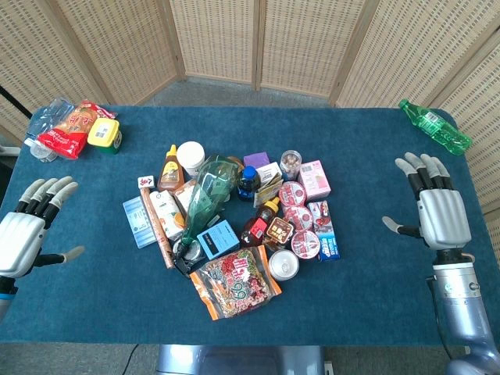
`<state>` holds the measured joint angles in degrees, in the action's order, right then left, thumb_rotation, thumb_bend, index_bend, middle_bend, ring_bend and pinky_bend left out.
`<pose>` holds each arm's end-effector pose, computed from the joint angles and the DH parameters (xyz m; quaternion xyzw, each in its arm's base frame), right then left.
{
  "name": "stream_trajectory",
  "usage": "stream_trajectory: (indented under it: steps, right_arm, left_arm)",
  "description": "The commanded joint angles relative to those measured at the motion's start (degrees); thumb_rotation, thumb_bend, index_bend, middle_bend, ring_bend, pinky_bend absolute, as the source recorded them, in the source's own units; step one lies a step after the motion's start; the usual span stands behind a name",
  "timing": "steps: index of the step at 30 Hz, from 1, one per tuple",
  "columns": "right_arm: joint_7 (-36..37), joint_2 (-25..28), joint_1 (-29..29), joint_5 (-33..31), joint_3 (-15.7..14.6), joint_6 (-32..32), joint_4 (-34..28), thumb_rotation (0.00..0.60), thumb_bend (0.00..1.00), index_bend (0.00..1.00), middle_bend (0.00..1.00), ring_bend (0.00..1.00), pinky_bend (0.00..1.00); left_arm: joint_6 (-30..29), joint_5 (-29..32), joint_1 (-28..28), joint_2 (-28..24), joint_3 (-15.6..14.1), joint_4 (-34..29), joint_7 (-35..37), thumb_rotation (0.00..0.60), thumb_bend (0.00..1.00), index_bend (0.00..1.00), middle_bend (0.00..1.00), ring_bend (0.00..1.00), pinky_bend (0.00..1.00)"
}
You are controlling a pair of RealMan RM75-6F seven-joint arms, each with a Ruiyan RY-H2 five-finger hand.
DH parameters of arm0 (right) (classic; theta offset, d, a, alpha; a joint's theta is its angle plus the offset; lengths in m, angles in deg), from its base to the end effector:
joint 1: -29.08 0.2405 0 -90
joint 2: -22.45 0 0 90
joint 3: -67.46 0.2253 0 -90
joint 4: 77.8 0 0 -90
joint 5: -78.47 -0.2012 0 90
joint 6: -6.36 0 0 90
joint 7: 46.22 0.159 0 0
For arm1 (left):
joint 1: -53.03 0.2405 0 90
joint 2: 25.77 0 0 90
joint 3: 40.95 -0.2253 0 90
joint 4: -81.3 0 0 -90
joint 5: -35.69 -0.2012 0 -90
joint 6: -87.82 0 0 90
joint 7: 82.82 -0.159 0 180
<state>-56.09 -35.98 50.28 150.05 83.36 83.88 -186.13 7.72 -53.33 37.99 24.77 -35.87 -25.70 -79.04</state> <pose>-0.1747 -0.2899 0.1826 0.5784 -0.3496 0.4750 0.5635 -0.2001 0.2354 0.1849 -0.6451 -0.3552 -0.4563 0.4995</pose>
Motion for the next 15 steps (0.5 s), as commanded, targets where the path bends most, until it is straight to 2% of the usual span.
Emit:
stream_trajectory:
  steps: [1, 8, 11, 15]
  right_arm:
    - [-0.05, -0.10, 0.08, -0.07, -0.10, -0.19, 0.09, 0.600, 0.00, 0.12, 0.00, 0.00, 0.00]
    - [0.24, -0.63, 0.75, -0.23, -0.27, -1.39, -0.32, 0.600, 0.00, 0.08, 0.00, 0.00, 0.00]
    - [0.75, -0.51, 1.83, -0.48, -0.33, -3.67, -1.55, 0.600, 0.00, 0.02, 0.00, 0.00, 0.00]
    - [3.62, 0.95, 4.04, -0.95, -0.05, -8.87, -3.54, 0.600, 0.00, 0.00, 0.00, 0.00, 0.00]
  left_arm:
    - [0.05, 0.04, 0.05, -0.01, -0.06, 0.16, 0.07, 0.600, 0.00, 0.03, 0.00, 0.00, 0.00]
    - [-0.33, 0.19, 0.15, -0.08, 0.19, 0.02, 0.31, 0.600, 0.00, 0.04, 0.00, 0.00, 0.00]
    - [-0.47, 0.20, 0.03, -0.18, 0.48, -0.20, 0.36, 0.600, 0.00, 0.04, 0.00, 0.00, 0.00]
    - [-0.43, 0.37, -0.02, -0.28, 0.62, -0.11, 0.61, 0.600, 0.00, 0.04, 0.00, 0.00, 0.00]
